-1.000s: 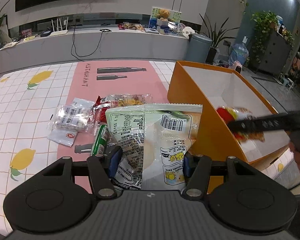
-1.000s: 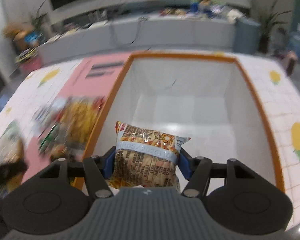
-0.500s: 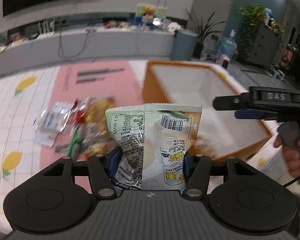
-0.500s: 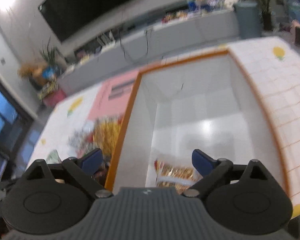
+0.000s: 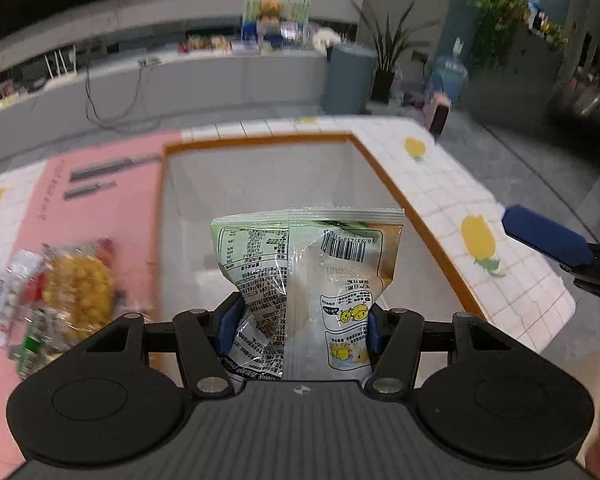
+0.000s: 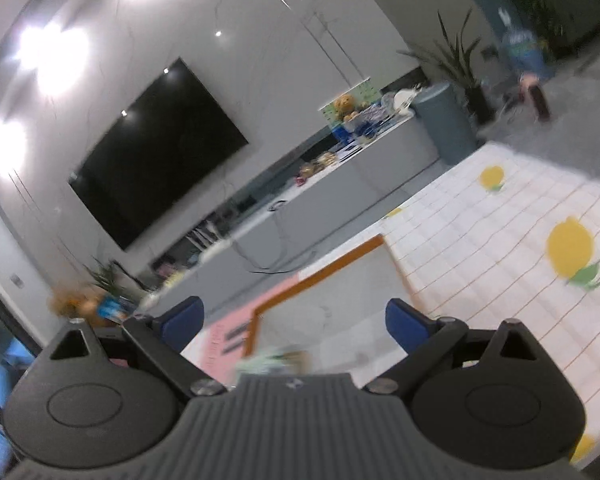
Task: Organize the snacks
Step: 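Lower the green-and-white bag into the box and open the left gripper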
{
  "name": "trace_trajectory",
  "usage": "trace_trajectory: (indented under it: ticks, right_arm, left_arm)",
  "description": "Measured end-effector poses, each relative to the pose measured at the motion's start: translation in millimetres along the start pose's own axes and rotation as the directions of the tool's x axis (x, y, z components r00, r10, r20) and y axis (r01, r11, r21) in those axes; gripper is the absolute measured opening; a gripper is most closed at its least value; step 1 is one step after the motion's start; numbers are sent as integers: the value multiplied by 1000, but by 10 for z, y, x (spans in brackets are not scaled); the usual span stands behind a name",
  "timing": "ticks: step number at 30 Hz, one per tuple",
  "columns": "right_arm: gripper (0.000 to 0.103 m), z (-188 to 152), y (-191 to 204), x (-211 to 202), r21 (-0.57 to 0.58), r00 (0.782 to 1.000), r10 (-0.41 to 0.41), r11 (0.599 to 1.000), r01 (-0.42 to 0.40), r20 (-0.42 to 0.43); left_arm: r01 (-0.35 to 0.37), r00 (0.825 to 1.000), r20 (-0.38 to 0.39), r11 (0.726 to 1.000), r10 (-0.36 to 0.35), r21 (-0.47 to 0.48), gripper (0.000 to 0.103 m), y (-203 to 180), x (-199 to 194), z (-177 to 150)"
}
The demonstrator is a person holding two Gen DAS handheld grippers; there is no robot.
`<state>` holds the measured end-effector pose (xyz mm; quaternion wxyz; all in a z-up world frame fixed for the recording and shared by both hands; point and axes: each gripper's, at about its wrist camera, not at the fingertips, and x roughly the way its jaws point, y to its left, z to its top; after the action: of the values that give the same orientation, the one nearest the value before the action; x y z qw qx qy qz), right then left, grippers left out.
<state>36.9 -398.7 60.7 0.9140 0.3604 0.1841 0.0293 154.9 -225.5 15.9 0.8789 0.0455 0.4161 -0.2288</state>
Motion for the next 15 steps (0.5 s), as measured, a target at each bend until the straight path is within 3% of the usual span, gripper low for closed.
trace_trajectory:
  ticks: [4, 10, 14, 15]
  right_arm:
    - [95, 18, -26, 27, 15, 1000, -3, 1000, 3, -17]
    - [95, 46, -121, -43, 59, 1000, -22, 998, 21, 10]
    - [95, 66, -149, -35, 59, 1000, -20, 998, 20, 9]
    - [95, 70, -154, -24, 59, 1000, -17, 998, 17, 7]
  left_arm:
    - [-16, 997, -74, 1000, 16, -2, 67, -85, 259, -44]
    - [-28, 996, -87, 1000, 28, -3, 68, -112, 348, -86]
    - [-50, 994, -96, 999, 51, 11, 89, -130, 339, -99]
    - [-59, 993, -101, 998, 60, 10, 90, -133, 346, -74]
